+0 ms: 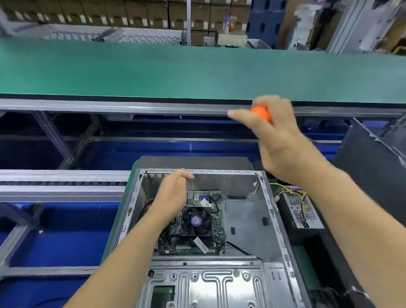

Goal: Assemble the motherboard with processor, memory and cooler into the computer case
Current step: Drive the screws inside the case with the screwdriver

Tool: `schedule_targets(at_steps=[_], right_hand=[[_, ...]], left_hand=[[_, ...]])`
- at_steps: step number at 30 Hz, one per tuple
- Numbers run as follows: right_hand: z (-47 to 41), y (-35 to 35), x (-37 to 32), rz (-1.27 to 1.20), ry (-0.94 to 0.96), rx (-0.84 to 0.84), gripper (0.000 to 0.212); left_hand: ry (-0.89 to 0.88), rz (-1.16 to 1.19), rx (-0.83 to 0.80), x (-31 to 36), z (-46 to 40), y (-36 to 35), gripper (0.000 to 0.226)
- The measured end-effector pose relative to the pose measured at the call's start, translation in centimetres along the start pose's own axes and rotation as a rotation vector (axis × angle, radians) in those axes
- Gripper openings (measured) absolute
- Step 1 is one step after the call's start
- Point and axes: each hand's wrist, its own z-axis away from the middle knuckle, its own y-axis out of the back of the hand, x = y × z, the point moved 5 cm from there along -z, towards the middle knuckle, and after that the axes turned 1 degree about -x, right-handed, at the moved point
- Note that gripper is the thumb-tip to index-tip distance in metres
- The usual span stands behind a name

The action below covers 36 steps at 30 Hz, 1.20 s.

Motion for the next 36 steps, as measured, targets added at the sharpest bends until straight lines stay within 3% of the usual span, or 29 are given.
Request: schedule_targets(at_steps=[3, 6, 7, 10, 12, 15, 21, 36], right_hand=[[-3.5, 5.6, -0.2, -0.069, 0.018, 0.232, 0.072], [-4.5, 9.4, 2.7, -0.194, -0.155, 0.484, 0.027], [-4.5, 10.1, 3.9, -0.25, -0.26, 0.547, 0.024], [-4.0, 10.3, 6.0, -0.386, -0.397, 0.655, 0.057], [-3.6, 9.6, 6.3, -0.533, -0.419, 0.667, 0.067], [-2.6, 7.5, 6.0, -0.615, -0.417, 0.634, 0.038], [-1.1, 4.8, 5.4, -0.757, -0.548, 0.608, 0.044], [-0.7, 3.0, 5.8, -0.757, -0.62, 0.584, 0.045]], left_hand=[[0.221, 0.296, -0.171, -1.5, -0.5, -3.5, 0.041], [0.319, 0.383, -0.202, -2.8, -0.4, -5.2, 0.035], [0.325, 0.406, -0.196, -3.0, -0.2, -5.6, 0.034], [0.284, 0.447, -0.113, -3.4, 0.5, -5.8, 0.03], [0.227, 0.409, -0.095, -3.6, 0.9, -5.8, 0.02], [0.17, 0.338, -0.121, -3.6, 1.0, -6.0, 0.015], [0.205, 0.417, -0.067, -3.5, 0.7, -5.6, 0.022], [0.179, 0.41, 0.011, -3.8, 0.5, -5.2, 0.021]])
